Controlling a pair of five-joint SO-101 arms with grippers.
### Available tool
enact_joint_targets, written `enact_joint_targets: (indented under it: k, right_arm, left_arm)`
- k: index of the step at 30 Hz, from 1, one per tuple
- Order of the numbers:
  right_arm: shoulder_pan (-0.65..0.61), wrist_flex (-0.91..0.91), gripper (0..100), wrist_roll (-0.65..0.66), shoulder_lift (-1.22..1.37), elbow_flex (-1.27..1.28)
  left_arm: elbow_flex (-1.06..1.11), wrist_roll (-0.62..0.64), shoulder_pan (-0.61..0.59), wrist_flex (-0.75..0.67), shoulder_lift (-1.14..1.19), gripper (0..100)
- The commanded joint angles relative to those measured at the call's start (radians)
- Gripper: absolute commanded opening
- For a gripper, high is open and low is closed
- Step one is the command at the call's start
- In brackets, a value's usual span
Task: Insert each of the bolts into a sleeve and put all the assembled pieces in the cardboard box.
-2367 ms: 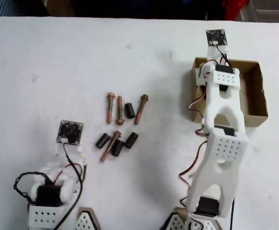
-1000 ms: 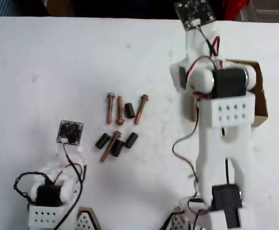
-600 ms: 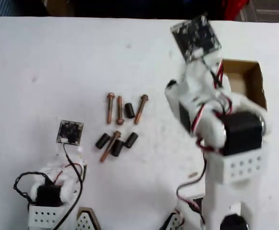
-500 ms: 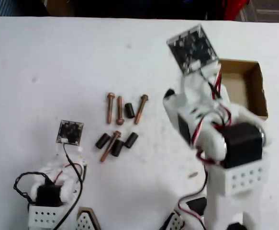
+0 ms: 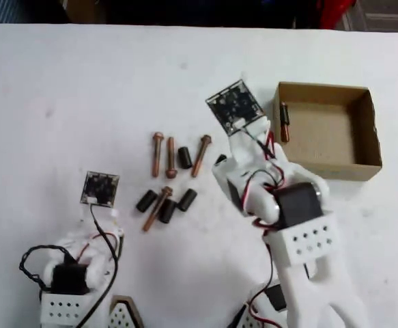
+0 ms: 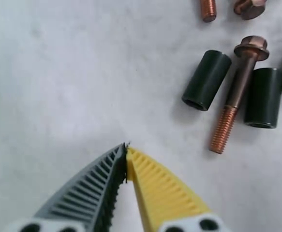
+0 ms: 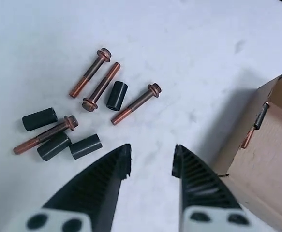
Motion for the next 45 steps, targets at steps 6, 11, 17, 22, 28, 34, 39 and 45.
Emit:
enact_joint_targets:
  k: [6,11,17,22,28,34,39,45]
  right_arm:
    - [-0.101,-0.136,12.3,0.003,0.088,0.098]
    - [-0.117,-0.159,12.3,0.002,0.283,0.018]
    - [-0.119,-0.165,12.3,0.002,0.518,-0.11]
    - [-0.119,-0.165,12.3,0.002,0.687,-0.239]
    - [-0.119,-0.159,12.3,0.002,0.866,-0.405]
    - [-0.13,-0.11,12.3,0.002,1.004,-0.546]
    - [-0.143,-0.038,12.3,0.002,1.118,-0.704]
    - [-0.139,0.053,12.3,0.002,1.253,-0.878]
  left_arm:
    - [-0.003,-0.009,-0.01,-0.003,-0.012,2]
    - [-0.003,-0.009,-0.01,0.0,-0.012,2]
    - [-0.003,-0.003,-0.091,-0.008,-0.012,2]
    - [-0.003,-0.005,-0.094,-0.037,-0.012,2]
    - [-0.003,-0.006,-0.094,-0.037,-0.012,2]
    - [-0.003,-0.006,-0.094,-0.038,-0.012,2]
    - [-0.003,-0.006,-0.094,-0.038,-0.012,2]
    - [-0.003,-0.006,-0.094,-0.038,-0.012,2]
